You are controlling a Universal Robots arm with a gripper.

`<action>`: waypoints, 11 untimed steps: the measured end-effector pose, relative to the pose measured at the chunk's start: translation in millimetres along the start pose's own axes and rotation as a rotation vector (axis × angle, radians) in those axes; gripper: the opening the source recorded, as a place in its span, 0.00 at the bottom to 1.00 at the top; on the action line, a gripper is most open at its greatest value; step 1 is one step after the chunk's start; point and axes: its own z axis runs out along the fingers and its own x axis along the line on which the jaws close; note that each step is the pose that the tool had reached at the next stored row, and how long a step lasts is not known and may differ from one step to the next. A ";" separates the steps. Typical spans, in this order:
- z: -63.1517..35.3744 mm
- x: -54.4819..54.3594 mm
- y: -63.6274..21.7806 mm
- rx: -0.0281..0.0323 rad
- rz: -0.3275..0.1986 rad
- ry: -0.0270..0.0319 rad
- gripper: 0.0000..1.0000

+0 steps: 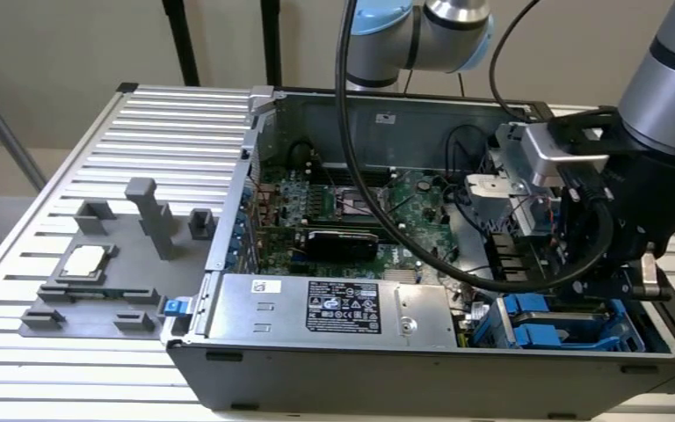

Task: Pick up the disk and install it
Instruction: 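Insert the second disk wire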

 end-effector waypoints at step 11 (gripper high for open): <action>4.4 0.0 0.2 0.0010 -0.011 -0.0027 1.00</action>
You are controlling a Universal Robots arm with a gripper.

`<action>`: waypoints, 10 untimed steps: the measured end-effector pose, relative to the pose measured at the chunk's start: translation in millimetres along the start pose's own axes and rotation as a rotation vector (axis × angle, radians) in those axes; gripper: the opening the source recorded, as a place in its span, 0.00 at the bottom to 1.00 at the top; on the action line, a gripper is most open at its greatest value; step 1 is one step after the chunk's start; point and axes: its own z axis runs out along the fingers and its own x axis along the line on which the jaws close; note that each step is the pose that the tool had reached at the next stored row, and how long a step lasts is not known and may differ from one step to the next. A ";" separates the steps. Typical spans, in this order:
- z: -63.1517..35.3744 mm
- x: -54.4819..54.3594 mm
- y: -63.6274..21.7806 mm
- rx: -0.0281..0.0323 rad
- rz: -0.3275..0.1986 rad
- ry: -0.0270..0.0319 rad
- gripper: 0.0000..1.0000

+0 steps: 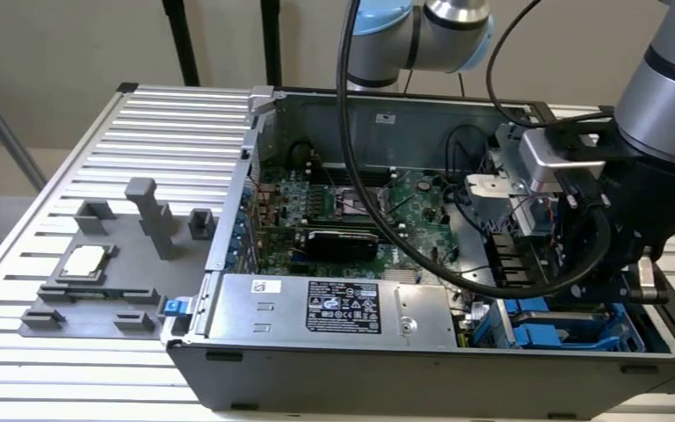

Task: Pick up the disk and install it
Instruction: 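Insert the second disk wire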

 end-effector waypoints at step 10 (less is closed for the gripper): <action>-19.3 1.6 12.8 0.0003 0.001 -0.0066 1.00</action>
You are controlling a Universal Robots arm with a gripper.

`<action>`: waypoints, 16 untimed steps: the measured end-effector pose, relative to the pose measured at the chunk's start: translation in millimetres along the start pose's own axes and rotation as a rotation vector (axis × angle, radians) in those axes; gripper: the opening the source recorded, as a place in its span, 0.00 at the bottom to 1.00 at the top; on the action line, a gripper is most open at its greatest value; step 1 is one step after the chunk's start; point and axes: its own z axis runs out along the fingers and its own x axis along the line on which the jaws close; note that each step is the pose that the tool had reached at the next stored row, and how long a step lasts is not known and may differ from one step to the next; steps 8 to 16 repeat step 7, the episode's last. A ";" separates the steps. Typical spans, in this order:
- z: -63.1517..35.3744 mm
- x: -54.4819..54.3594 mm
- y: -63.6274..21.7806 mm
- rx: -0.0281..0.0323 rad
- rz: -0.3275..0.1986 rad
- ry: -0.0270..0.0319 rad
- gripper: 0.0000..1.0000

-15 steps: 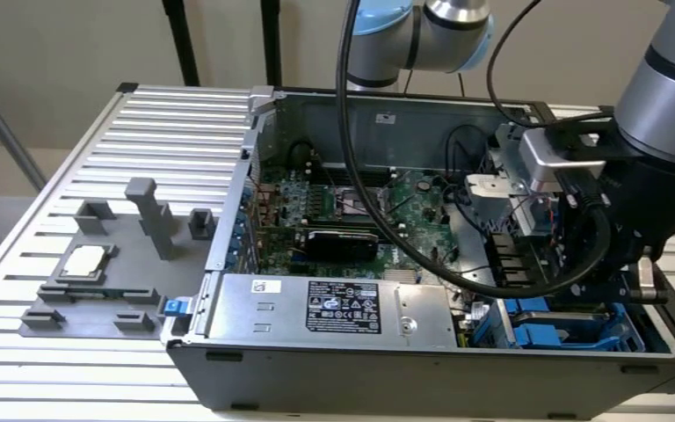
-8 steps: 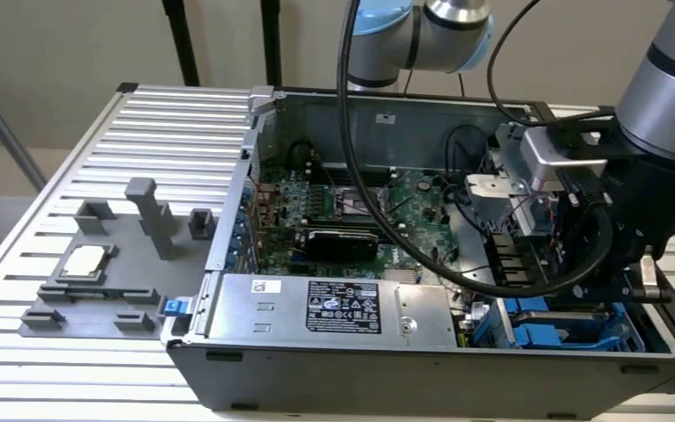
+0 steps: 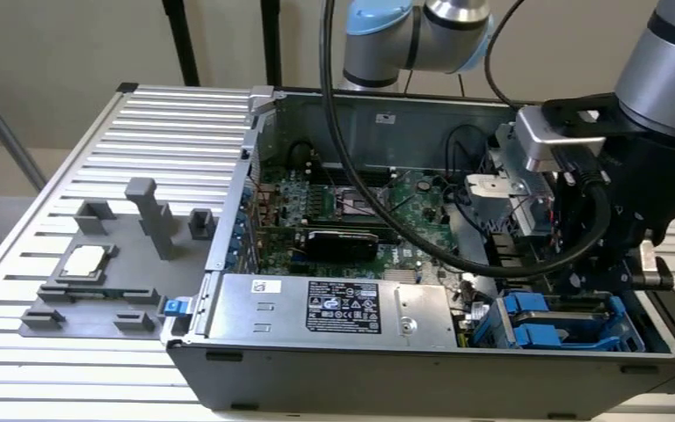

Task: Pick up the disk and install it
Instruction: 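Insert the second disk wire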

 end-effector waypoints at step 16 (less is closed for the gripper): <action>-0.3 0.1 0.0 -0.0002 0.003 -0.0023 1.00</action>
